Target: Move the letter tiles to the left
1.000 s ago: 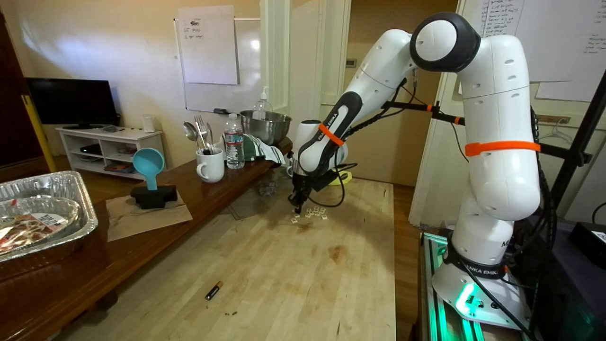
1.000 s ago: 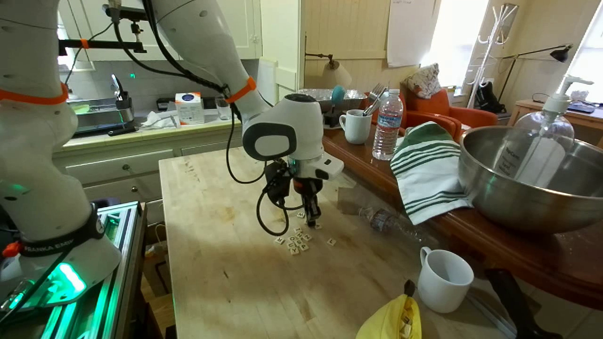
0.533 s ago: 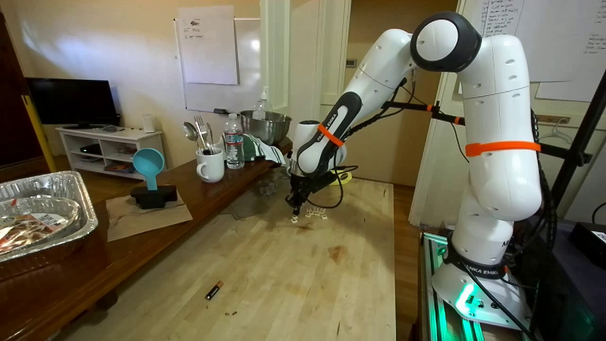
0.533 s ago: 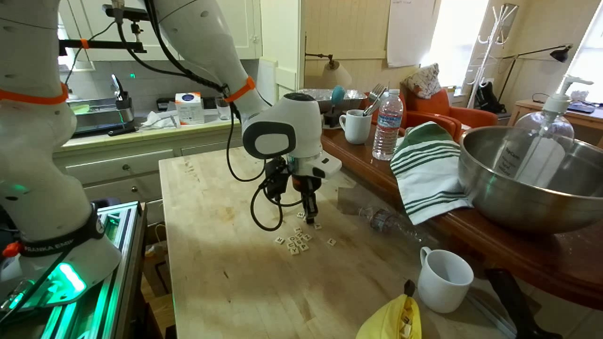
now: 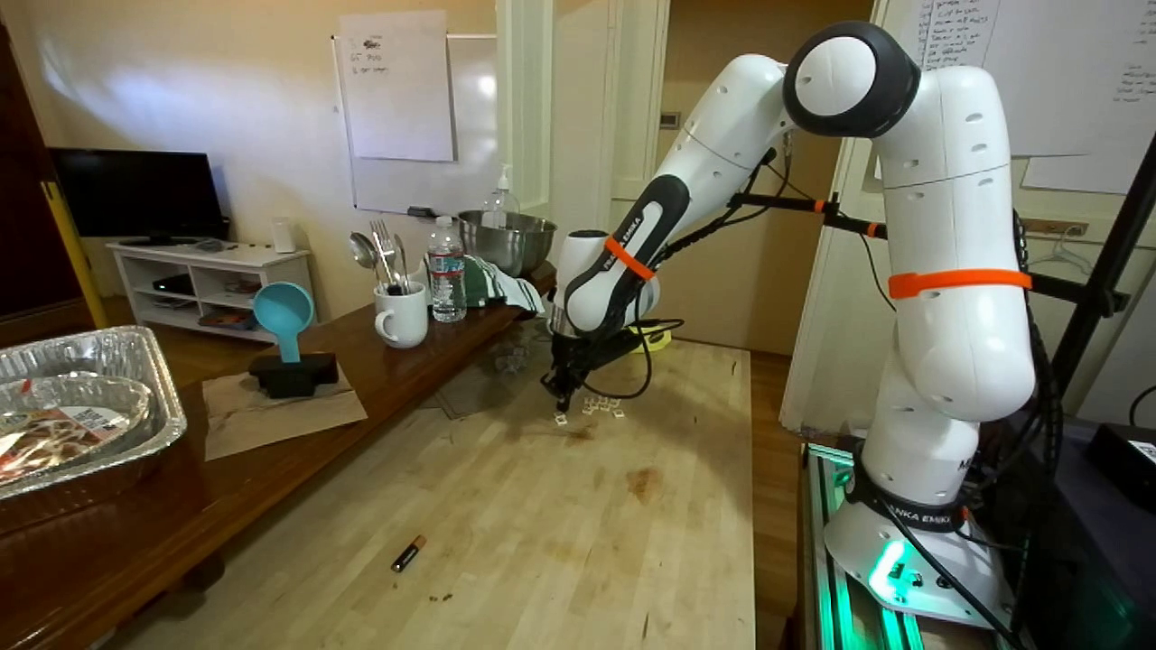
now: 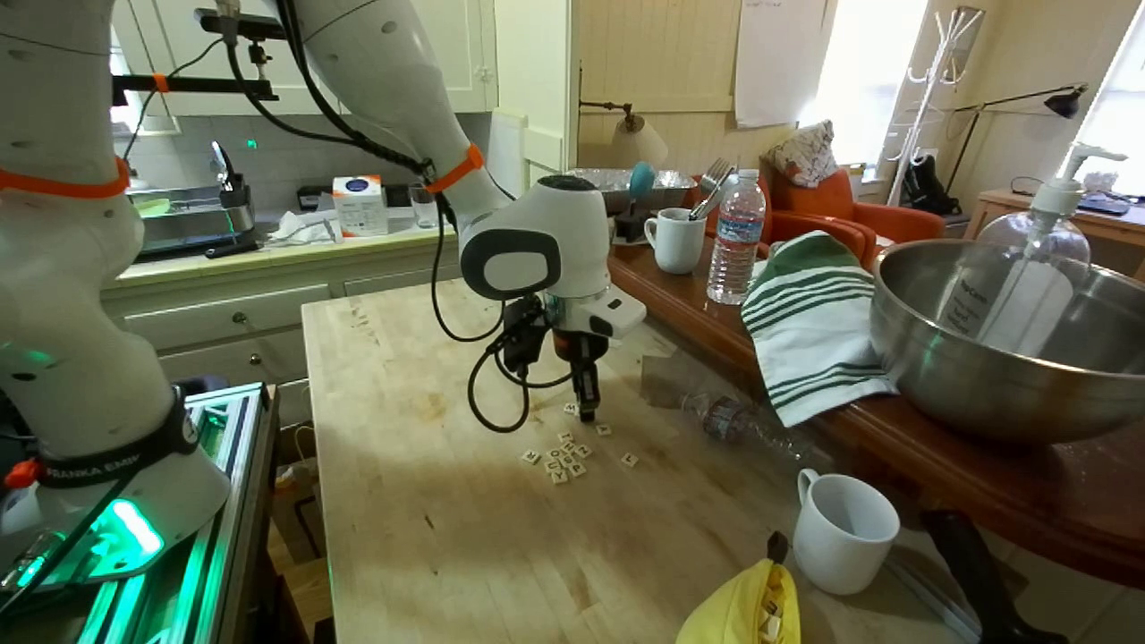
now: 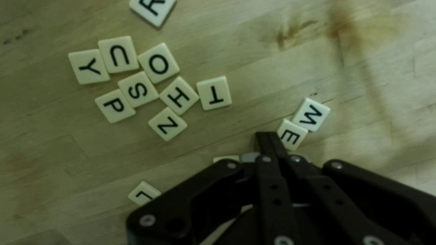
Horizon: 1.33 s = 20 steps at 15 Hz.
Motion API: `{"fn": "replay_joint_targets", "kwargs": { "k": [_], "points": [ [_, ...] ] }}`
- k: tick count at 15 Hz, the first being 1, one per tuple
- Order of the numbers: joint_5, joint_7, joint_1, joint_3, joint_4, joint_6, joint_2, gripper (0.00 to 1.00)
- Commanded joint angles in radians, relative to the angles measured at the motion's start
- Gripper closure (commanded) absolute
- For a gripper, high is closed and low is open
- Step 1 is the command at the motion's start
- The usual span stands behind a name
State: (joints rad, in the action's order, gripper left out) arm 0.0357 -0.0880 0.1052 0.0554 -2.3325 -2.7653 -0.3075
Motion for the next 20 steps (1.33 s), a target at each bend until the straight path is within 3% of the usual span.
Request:
{"fn": "replay_joint_targets", "kwargs": {
  "k": [1,13,20],
  "points": [
    [0.024,-0.040,-0.023,0.009,-0.020,0.020,-0.002,1.00],
    [0.015,-0.099,-0.041,0.024,-0.032,0.049,0.010,1.00],
    [-0.058,-0.138,-0.083,0.073,-0.050,0.038,0.069,1.00]
  ]
}}
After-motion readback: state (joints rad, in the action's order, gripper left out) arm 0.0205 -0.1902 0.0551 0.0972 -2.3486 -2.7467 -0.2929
